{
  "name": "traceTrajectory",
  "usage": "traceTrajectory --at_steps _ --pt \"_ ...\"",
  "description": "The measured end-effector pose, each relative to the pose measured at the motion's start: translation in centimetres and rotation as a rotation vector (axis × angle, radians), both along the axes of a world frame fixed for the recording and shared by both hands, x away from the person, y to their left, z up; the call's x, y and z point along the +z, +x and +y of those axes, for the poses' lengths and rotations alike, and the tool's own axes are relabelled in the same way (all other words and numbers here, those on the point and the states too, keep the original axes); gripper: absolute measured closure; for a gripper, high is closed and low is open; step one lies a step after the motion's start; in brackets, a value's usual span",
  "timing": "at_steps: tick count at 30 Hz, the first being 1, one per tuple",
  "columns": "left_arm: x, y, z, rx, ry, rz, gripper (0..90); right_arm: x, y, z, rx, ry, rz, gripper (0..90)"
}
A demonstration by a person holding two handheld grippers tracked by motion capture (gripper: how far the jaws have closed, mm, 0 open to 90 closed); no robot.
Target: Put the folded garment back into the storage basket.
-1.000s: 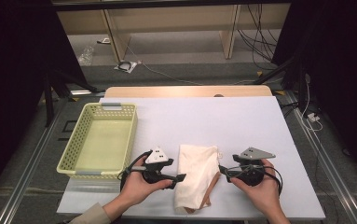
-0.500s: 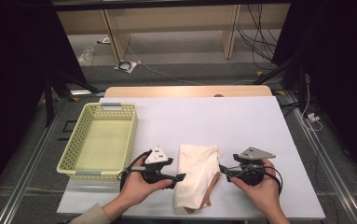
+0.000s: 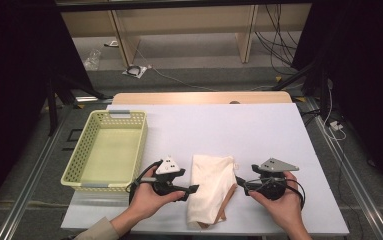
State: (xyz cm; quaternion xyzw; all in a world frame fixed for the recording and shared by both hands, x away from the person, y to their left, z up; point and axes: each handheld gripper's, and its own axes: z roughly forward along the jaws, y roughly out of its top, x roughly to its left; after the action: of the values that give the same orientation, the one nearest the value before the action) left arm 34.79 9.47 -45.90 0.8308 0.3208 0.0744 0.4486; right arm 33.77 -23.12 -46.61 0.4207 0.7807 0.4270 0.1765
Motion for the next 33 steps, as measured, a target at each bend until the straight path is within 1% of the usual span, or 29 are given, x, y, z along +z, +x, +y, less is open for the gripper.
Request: traceTrajectory --at_steps 4,9,10,15,20,21,26,29,33 --pt "-0.12 -0.01 -0.06 0.013 0.012 0.004 25.9 -0.04 -0.29 -0.34 -0.005 0.004 0.002 26.2" --pt "-0.06 0.13 0.08 0.023 0.009 0.001 26.2 -0.02 -0.50 -0.52 -0.011 0.008 0.000 25.9" --pt "-0.06 0.15 0.13 0.025 0.008 0.000 26.2 -0.06 -0.51 -0.50 -0.012 0.016 -0.003 25.9" --pt "-0.18 0.24 0.27 0.039 0.020 0.004 26.7 -0.20 -0.54 -0.52 -0.008 0.008 -0.005 26.0" --pt "-0.19 0.26 0.19 0.037 0.018 0.001 26.6 -0.07 -0.84 -0.60 -0.001 -0.003 -0.011 25.8" --pt "-0.16 0.29 0.21 0.039 0.017 0.000 26.6 -0.12 -0.87 -0.57 -0.001 0.001 -0.013 25.8" --pt "-0.04 0.35 0.26 0.041 0.017 -0.001 26.8 -0.20 -0.98 -0.66 -0.003 -0.003 -0.006 25.8" --pt "-0.13 0.29 0.23 0.042 0.015 0.006 27.2 -0.19 -0.98 -0.62 -0.007 -0.001 -0.010 25.8" --pt "-0.42 0.36 0.15 0.053 0.026 0.021 28.1 -0.12 -1.02 -0.52 -0.003 -0.012 -0.009 25.7"
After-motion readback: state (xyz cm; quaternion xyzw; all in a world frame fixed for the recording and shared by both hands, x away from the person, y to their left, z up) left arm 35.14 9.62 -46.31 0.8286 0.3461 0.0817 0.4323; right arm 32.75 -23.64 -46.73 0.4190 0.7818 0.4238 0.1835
